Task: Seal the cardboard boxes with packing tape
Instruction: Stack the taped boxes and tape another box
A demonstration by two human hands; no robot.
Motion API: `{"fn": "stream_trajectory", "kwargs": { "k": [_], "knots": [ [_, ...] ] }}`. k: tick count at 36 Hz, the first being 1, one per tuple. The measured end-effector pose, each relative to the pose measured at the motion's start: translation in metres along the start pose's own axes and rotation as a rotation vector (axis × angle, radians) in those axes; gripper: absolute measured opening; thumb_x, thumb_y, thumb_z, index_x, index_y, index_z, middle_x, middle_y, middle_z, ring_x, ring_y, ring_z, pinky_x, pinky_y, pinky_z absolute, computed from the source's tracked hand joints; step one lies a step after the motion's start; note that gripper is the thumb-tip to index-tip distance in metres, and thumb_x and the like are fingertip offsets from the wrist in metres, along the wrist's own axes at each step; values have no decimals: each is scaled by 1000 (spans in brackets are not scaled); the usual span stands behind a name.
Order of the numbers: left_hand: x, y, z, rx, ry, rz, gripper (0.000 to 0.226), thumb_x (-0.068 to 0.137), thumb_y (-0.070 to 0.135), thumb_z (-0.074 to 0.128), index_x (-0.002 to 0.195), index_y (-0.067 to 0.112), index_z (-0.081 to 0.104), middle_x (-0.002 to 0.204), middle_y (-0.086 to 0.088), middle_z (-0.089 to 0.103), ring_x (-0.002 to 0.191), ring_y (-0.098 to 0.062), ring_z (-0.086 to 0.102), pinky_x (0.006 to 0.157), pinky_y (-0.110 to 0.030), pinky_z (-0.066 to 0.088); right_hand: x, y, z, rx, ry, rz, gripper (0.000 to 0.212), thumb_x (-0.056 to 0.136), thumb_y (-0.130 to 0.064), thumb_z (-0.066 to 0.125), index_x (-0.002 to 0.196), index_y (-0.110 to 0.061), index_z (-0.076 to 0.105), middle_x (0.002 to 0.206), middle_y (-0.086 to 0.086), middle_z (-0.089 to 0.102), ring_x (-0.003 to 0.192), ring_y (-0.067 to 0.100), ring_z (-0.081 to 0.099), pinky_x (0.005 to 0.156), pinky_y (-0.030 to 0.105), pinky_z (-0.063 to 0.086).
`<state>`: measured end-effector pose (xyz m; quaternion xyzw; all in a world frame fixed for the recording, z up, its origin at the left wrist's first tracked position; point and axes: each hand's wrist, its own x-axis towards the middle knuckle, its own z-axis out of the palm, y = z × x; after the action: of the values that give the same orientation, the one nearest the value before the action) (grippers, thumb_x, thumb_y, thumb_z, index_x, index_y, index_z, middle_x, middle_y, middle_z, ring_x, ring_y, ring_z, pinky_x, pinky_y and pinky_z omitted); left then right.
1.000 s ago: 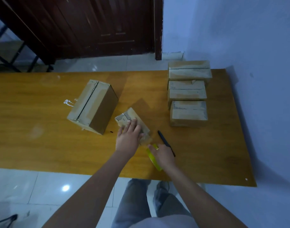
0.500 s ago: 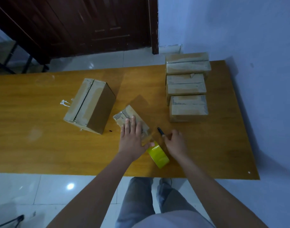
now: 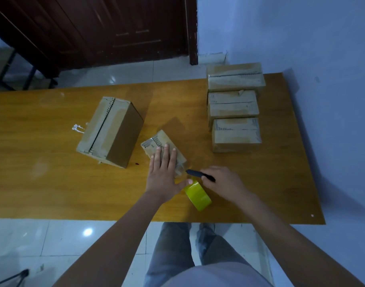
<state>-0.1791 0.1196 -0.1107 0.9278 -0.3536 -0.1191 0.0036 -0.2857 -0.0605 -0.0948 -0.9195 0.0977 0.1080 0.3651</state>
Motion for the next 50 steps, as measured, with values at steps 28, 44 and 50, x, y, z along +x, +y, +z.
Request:
{"fn": "stream_trajectory", "kwargs": {
  "k": [28, 44, 50],
  "knots": [
    [-1, 3, 3, -23, 17, -33, 111, 69, 88, 10, 149, 16, -11, 156, -6, -18, 144, -26, -19, 115, -41, -13, 7, 4, -2, -288, 203, 323, 27, 96, -33, 44, 94, -17, 66, 75, -4, 50, 61, 15, 48, 42, 23, 26],
    [-1, 4, 1, -34, 17, -31, 112, 68, 90, 7, 150, 14, -6, 157, -7, -14, 145, -27, -15, 116, -42, -9, 30, -10, 28, 524, 144, 379, 27, 91, -32, 57, 113, -17, 63, 120, 2, 47, 118, 19, 44, 102, 34, 37],
    [0, 2, 3, -50, 18, -16, 112, 68, 91, 3, 149, 15, -10, 156, -5, -19, 143, -25, -21, 114, -39, -16, 32, -23, 25, 785, -109, 374, 13, 90, -13, 59, 92, -3, 69, 79, -2, 62, 75, 8, 57, 66, 20, 42]
  ]
}}
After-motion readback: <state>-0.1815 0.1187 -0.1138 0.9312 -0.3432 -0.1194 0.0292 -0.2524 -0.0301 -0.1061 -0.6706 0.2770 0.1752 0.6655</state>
